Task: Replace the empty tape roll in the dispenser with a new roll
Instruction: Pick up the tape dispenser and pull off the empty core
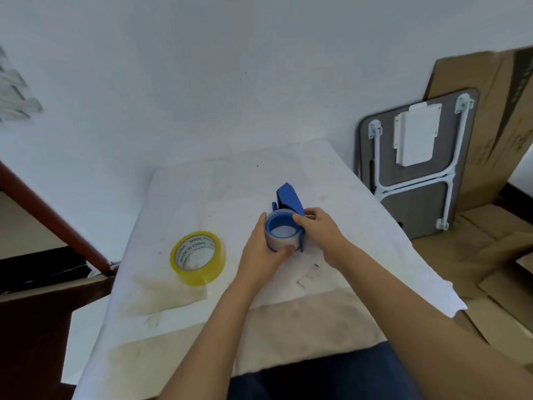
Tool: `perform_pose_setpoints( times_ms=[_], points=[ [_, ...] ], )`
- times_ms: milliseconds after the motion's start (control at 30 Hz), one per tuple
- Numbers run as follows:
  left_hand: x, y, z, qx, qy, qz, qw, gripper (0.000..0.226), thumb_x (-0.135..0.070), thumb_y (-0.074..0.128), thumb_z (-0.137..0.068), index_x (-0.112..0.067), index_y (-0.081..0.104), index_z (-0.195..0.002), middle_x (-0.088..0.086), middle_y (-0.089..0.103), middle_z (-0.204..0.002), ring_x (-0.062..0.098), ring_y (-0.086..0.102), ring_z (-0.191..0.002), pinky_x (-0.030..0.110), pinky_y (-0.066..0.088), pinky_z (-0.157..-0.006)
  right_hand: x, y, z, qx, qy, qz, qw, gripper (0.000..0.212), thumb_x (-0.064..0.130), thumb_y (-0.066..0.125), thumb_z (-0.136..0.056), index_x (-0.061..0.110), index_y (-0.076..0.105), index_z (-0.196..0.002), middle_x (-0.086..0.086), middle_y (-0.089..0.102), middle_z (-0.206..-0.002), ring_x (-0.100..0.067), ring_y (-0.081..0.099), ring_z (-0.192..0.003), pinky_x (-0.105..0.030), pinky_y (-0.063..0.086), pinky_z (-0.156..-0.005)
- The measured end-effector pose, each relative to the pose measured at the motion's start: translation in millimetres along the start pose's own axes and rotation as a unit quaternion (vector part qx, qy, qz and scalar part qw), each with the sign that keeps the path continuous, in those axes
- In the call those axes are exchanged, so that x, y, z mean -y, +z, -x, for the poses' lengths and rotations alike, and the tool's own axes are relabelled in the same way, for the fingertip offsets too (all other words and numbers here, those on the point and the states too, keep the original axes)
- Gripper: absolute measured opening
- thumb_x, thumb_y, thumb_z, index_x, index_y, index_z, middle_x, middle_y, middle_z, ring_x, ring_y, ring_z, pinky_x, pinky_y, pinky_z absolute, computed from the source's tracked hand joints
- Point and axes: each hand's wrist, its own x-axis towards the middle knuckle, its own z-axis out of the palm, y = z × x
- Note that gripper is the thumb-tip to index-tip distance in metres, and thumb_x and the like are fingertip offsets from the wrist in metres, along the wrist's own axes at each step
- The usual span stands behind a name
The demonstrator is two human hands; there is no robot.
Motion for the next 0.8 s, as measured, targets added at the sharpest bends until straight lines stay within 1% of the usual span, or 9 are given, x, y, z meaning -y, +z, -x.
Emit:
perform_pose_setpoints(
  times_ms=[100,167,233,333,433,533,600,700,800],
  points=[
    [2,-3,10,0.014,0.032,0.007,0.999,0.07,-0.022,0.081,-0.075,-0.037,0.048,-0.136,-0.019,0.062,-0.129,0.001,0.062,-0.115,0.03,0.054,-0.095,-10,0,17,-0.001,-0.002,-0.091,0.996,0.032,0.015,0.059,-0.094,0.012,0.05,-0.124,-0.008,0.06,-0.123,-0.016,0.061,-0.095,-0.025,0.051,-0.074],
    [-1,-8,18,0.018,0.044,0.012,0.999,0.072,-0.02,0.082,-0.076,-0.049,0.046,-0.13,-0.025,0.06,-0.127,-0.007,0.059,-0.114,0.02,0.051,-0.094,-17,-1,28,0.01,-0.006,-0.148,0.989,0.038,0.016,0.06,-0.094,0.016,0.046,-0.13,-0.007,0.059,-0.127,-0.019,0.063,-0.101,-0.027,0.051,-0.078],
    [-4,-14,27,0.038,0.059,0.012,0.997,0.077,-0.018,0.083,-0.077,-0.056,0.039,-0.127,-0.028,0.055,-0.131,-0.012,0.054,-0.117,0.01,0.046,-0.094,-18,-3,35,0.024,-0.001,-0.189,0.982,0.049,0.034,0.062,-0.094,0.024,0.04,-0.136,-0.001,0.059,-0.126,-0.017,0.064,-0.102,-0.028,0.052,-0.08],
    [-3,-26,37,0.087,0.07,0.014,0.994,0.083,-0.011,0.081,-0.08,-0.05,0.036,-0.137,-0.028,0.048,-0.141,-0.012,0.048,-0.127,0.01,0.041,-0.101,-16,-4,41,0.036,0.006,-0.194,0.98,0.065,0.057,0.061,-0.086,0.022,0.044,-0.138,-0.001,0.067,-0.123,-0.019,0.068,-0.105,-0.035,0.055,-0.089],
    [-5,-32,45,0.118,0.071,0.022,0.99,0.091,-0.004,0.078,-0.08,-0.048,0.032,-0.145,-0.033,0.037,-0.147,-0.007,0.042,-0.134,0.022,0.047,-0.104,-14,-4,44,0.071,-0.013,-0.2,0.977,0.058,0.057,0.06,-0.087,0.012,0.066,-0.122,-0.007,0.075,-0.113,-0.023,0.071,-0.103,-0.031,0.058,-0.082],
    [-8,-28,54,0.096,0.077,-0.064,0.99,0.104,-0.016,0.082,-0.077,-0.038,0.018,-0.156,-0.01,0.017,-0.159,0.009,0.04,-0.138,0.03,0.048,-0.105,-17,-2,48,0.069,-0.009,-0.235,0.97,0.063,0.054,0.065,-0.084,0.005,0.065,-0.123,-0.015,0.072,-0.118,-0.029,0.068,-0.11,-0.039,0.056,-0.094],
    [-11,-23,59,0.062,0.108,-0.125,0.984,0.105,-0.024,0.083,-0.077,-0.031,0.017,-0.158,-0.007,0.022,-0.155,0.012,0.049,-0.128,0.03,0.052,-0.097,-16,1,52,0.068,-0.012,-0.225,0.972,0.066,0.053,0.068,-0.083,0.003,0.061,-0.124,-0.015,0.072,-0.118,-0.029,0.069,-0.108,-0.04,0.057,-0.093],
    [-15,-17,64,0.05,0.138,-0.162,0.976,0.099,-0.031,0.08,-0.078,-0.028,0.019,-0.157,-0.009,0.033,-0.149,0.011,0.055,-0.116,0.037,0.058,-0.085,-9,1,59,0.054,-0.026,-0.162,0.985,0.057,0.049,0.07,-0.082,0.005,0.059,-0.118,-0.014,0.07,-0.115,-0.029,0.071,-0.102,-0.039,0.06,-0.085],
    [-17,-21,64,0.077,0.139,-0.14,0.977,0.094,-0.019,0.08,-0.077,-0.027,0.025,-0.153,-0.007,0.037,-0.146,0.007,0.052,-0.113,0.036,0.055,-0.091,1,-6,64,0.052,-0.042,-0.115,0.991,0.059,0.055,0.072,-0.077,0.008,0.062,-0.111,-0.016,0.071,-0.111,-0.034,0.072,-0.098,-0.047,0.06,-0.085]
  ],
)
